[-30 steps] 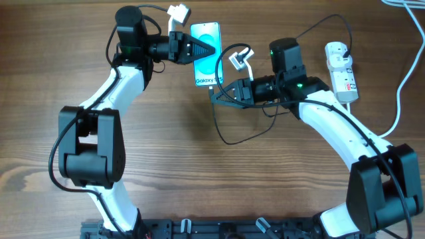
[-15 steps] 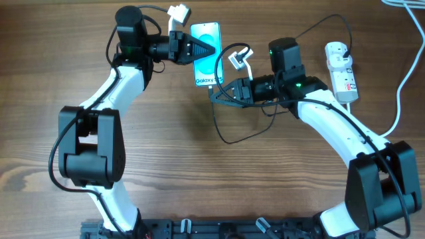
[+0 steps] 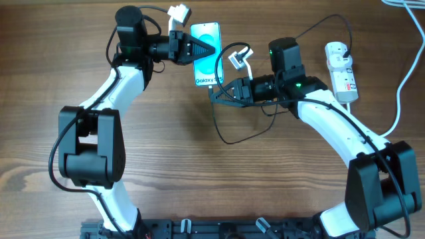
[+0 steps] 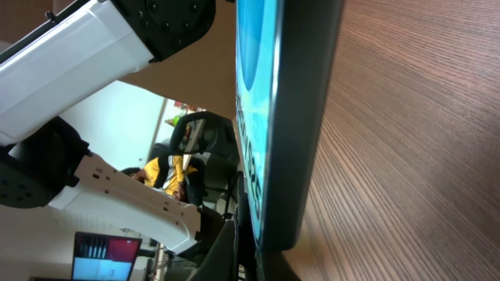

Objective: Plug charger to phone and switch on socket
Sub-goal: 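Push the plug up into the phone port while the left gripper holds the phone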

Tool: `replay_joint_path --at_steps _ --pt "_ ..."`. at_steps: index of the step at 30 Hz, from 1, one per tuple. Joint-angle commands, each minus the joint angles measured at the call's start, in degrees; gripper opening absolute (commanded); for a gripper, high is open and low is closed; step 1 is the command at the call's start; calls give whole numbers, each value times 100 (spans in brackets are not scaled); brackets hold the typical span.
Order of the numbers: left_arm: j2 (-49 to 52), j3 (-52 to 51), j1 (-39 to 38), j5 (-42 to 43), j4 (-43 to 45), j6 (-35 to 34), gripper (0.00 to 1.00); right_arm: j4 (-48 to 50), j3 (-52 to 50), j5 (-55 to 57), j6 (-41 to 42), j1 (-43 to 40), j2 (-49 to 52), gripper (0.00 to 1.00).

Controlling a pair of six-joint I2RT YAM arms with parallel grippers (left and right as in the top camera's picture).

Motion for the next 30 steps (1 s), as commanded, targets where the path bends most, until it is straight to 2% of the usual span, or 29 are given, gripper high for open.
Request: replay_joint_path --at_steps 1,16,30 --pt "-22 -15 -33 109 39 -116 4 -4 120 -138 37 9 83 4" --pt "-22 -15 -33 114 39 -201 4 260 120 -107 210 9 83 4" --pt "-22 -15 -33 114 42 -201 4 66 120 -26 297 9 83 4"
